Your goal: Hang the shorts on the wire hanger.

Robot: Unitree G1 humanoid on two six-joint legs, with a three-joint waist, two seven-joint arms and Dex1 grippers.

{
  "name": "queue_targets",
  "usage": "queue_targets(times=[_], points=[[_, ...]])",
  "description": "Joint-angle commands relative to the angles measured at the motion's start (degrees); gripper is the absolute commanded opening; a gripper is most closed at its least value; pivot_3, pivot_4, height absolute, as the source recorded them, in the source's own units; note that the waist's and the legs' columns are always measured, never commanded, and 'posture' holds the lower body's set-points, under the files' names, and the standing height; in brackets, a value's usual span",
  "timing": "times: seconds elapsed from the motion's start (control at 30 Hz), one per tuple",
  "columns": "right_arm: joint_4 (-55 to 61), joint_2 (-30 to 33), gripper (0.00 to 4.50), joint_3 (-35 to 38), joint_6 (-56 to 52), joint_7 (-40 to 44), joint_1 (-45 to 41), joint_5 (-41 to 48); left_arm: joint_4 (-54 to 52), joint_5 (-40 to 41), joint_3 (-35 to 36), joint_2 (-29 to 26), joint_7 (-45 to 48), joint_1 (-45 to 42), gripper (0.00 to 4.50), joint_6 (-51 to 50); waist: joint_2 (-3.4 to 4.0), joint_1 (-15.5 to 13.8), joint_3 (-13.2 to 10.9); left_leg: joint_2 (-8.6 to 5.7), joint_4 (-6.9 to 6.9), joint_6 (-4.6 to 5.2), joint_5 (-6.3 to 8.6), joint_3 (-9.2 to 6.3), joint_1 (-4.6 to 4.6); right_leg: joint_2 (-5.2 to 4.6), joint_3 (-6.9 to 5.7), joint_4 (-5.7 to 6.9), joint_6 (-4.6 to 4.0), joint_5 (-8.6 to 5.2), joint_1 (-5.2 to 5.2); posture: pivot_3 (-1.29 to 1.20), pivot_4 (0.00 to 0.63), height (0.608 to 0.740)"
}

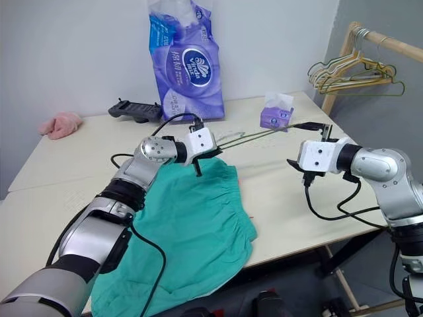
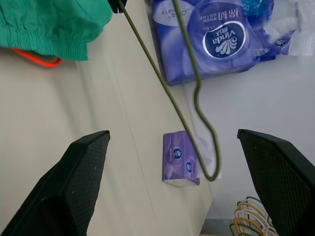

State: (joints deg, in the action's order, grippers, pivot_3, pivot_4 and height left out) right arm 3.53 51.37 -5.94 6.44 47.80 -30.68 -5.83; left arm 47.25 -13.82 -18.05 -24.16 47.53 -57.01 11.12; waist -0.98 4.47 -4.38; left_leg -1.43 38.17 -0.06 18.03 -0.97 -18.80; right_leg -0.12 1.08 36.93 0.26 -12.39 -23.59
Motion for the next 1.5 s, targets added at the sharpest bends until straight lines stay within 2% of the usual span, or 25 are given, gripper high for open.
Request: queue_targets(times=[0.03, 0.37, 0.63, 0.73, 1.1, 1.3, 1.43, 1.5], points=[[0.20, -0.46, 4.48, -1.10, -2.07, 0.15, -3.27, -3.24, -3.18, -1.96, -0.57, -1.15, -1.68, -0.48, 0.00, 5.29, 0.00, -0.02, 0.00, 0.00, 0.01, 0.00, 0.00, 0.01, -0.01, -0.01, 0.01, 0.00, 0.00, 0.00, 0.00, -0.10, 0.035, 0.740], [-13.02, -4.11, 4.48, -8.59, -0.51, -1.75, -9.82, -13.84, -9.03, -4.69, -1.59, -3.01, -1.97, 3.11, 0.00, 9.03, -0.05, -0.50, 0.04, 0.00, 0.04, 0.00, 0.00, 0.02, -0.01, -0.03, -0.01, 0.05, -0.02, 0.01, -0.07, -0.06, 0.024, 0.740], [-19.47, -7.52, 4.48, -9.81, -0.42, -2.92, -13.91, -16.62, -12.18, -5.08, -1.50, -3.59, -1.86, 4.74, 0.00, 7.94, -0.04, -1.55, 0.04, 0.00, 0.05, 0.00, 0.00, -0.01, -0.02, -0.03, -0.03, 0.09, -0.33, 0.20, -0.18, -0.04, 0.030, 0.740], [-20.36, -7.57, 3.93, -9.55, 0.06, -2.85, -14.07, -16.45, -12.59, -5.25, -1.51, -3.68, -1.92, 5.02, 0.00, 7.68, -0.04, -1.85, 0.04, -0.01, 0.06, 0.00, 0.00, 0.00, -0.04, -0.04, -0.03, 0.07, -0.33, 0.20, -0.19, -0.04, 0.033, 0.740], [-15.87, -5.20, 0.06, -8.45, -0.18, 0.47, -10.78, -14.88, -10.06, -6.03, -1.37, -3.34, -2.84, 3.30, 0.00, 7.64, -0.04, -2.35, 0.04, -0.01, 0.07, 0.00, 0.00, 0.02, -0.05, -0.04, -0.03, 0.10, -0.33, 0.20, -0.22, -0.05, 0.039, 0.740], [-14.88, -5.47, 0.02, -8.79, -1.23, 0.23, -10.82, -15.46, -9.77, -5.37, -1.24, -2.20, -2.18, 2.83, 0.00, 7.37, -0.04, -2.35, 0.04, -0.01, 0.10, 0.00, 0.00, 0.01, -0.05, -0.02, -0.05, 0.11, -0.33, 0.20, -0.22, -0.06, 0.041, 0.740], [-14.29, -5.53, 0.00, -8.60, -1.79, 0.59, -10.76, -15.04, -11.87, -0.64, 0.42, -1.95, 3.03, 3.77, 0.96, 4.29, -0.04, -2.35, 0.04, -0.01, 0.10, 0.00, 0.00, 0.00, -0.06, -0.02, -0.05, 0.10, -0.33, 0.20, -0.22, -0.06, 0.042, 0.740], [-15.04, -5.30, 0.00, -8.28, -1.62, 0.61, -10.43, -14.71, -13.02, 2.30, 1.61, -2.22, 5.63, 3.95, 1.59, 3.04, -0.04, -2.34, 0.04, -0.01, 0.10, 0.00, 0.00, 0.00, -0.07, -0.01, -0.07, 0.10, -0.33, 0.20, -0.23, -0.06, 0.041, 0.740]])
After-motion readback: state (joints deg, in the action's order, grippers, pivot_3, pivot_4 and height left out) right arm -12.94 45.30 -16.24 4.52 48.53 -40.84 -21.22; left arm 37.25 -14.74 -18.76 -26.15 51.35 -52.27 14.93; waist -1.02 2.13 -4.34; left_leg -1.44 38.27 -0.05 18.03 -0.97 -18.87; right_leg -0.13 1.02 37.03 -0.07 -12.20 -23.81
